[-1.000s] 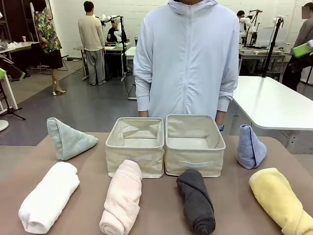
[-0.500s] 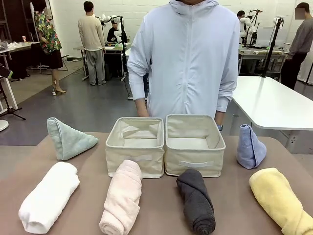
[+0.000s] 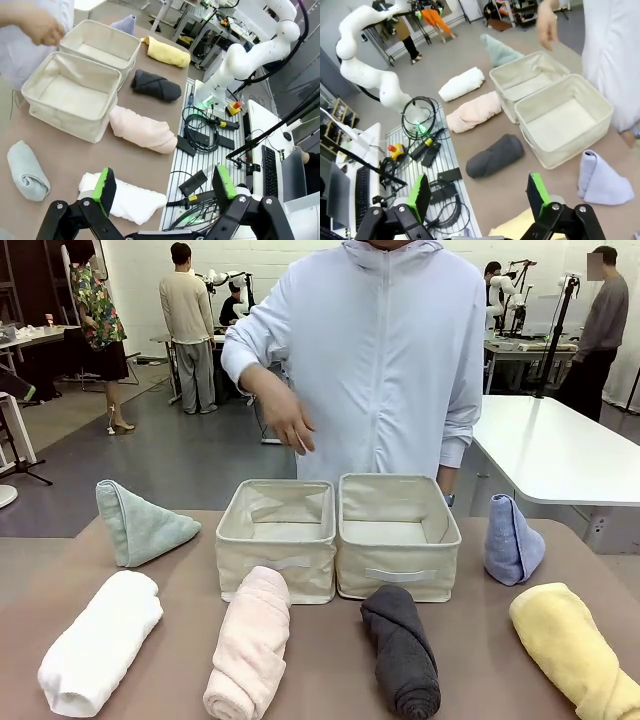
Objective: Sort the towels based on their folding style.
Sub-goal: Pick up one triangle-folded towel and place it in the left Fabric basket.
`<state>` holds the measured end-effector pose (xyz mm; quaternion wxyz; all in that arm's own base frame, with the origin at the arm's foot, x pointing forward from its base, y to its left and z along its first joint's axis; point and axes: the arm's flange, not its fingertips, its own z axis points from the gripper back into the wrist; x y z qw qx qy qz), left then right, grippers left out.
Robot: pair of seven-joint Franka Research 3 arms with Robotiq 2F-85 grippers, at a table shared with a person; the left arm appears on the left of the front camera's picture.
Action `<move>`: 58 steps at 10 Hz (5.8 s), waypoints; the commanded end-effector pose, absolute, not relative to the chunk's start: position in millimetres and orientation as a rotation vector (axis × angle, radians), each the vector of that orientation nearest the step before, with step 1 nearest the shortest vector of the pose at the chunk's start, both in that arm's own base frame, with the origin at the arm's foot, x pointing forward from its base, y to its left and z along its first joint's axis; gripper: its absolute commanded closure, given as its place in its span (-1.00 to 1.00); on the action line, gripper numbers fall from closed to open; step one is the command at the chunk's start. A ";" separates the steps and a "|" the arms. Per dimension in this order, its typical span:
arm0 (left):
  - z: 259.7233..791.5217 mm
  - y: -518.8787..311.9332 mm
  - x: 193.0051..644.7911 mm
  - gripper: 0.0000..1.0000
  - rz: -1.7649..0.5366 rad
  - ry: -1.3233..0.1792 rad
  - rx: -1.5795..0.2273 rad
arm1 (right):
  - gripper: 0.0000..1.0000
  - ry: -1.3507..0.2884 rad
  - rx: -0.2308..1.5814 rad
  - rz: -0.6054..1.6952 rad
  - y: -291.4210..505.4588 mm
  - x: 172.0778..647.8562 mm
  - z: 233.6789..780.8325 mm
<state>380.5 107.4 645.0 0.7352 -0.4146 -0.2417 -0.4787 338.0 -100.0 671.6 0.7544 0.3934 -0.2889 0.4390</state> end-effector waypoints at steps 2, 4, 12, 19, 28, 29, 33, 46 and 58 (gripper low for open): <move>644.6 115.6 381.8 -1.00 -1.063 -0.558 -0.944 | -1.00 -0.634 0.877 0.976 -101.5 339.4 670.1; 644.6 115.6 381.8 -1.00 -1.063 -0.558 -0.944 | -1.00 -0.634 0.877 0.976 -101.5 339.4 670.1; 644.6 115.6 381.8 -1.00 -1.063 -0.558 -0.944 | -1.00 -0.634 0.877 0.976 -101.5 339.4 670.1; 619.9 76.8 438.9 -1.00 -0.977 -0.329 -0.733 | -1.00 -0.634 0.877 0.976 -101.5 339.4 670.1; 535.0 2.0 516.0 -1.00 -0.775 -0.032 -0.200 | -1.00 -0.634 0.877 0.976 -101.5 339.4 670.1; 522.7 -3.0 522.6 -1.00 -0.746 -0.047 -0.114 | -1.00 -0.634 0.877 0.976 -101.5 339.4 670.1; 495.2 -5.2 537.0 -1.00 -0.693 -0.116 0.075 | -1.00 -0.634 0.877 0.976 -101.5 339.4 670.1; 435.5 -8.0 550.3 1.00 -0.713 -0.118 0.236 | -1.00 -0.634 0.877 0.976 -101.5 339.4 670.1; 666.1 13.5 426.9 0.82 -0.958 0.126 -0.057 | -1.00 -0.634 0.877 0.976 -101.5 339.4 670.1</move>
